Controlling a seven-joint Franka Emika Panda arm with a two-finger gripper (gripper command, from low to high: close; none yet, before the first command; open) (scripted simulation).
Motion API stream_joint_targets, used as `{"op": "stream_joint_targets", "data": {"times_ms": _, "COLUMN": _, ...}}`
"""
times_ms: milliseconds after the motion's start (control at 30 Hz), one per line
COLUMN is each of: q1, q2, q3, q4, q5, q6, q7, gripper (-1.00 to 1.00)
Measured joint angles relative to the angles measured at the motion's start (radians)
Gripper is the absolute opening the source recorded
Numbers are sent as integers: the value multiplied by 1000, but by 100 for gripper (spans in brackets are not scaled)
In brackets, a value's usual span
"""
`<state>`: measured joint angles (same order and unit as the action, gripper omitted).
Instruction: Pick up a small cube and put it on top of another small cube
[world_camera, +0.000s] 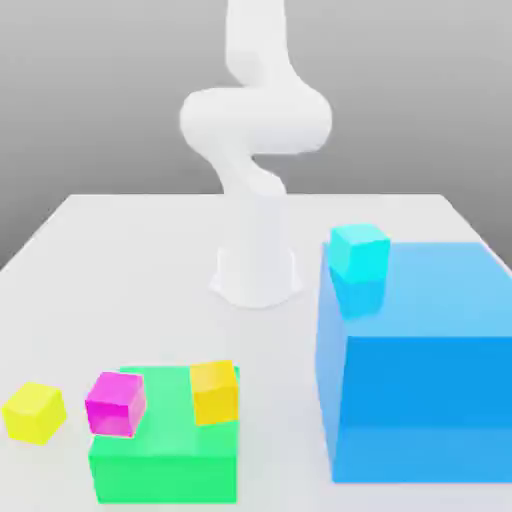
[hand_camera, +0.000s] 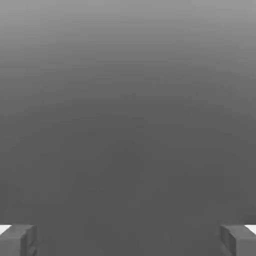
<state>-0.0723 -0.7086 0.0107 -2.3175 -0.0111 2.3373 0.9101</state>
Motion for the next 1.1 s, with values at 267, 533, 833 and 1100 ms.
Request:
{"op": "stream_joint_targets", "data": {"times_ms": 267, "q1": -213, "q2": 297, "q3": 12, "q4": -56, "q5": -45, "q6": 120, "q7": 363, "gripper": 0}}
{"op": "stream_joint_targets", "data": {"times_ms": 533, "q1": -359, "q2": 587, "q3": -43, "q4": -111, "q5": -72, "q6": 238, "q7": 707, "gripper": 0}}
{"op": "stream_joint_targets", "data": {"times_ms": 833, "q1": -493, "q2": 911, "q3": -113, "q4": -172, "q5": 51, "q6": 376, "q7": 976, "gripper": 0}}
{"op": "stream_joint_targets", "data": {"times_ms": 1100, "q1": -533, "q2": 1114, "q3": -79, "q4": -145, "q5": 110, "q6": 529, "q7": 966, "gripper": -100}}
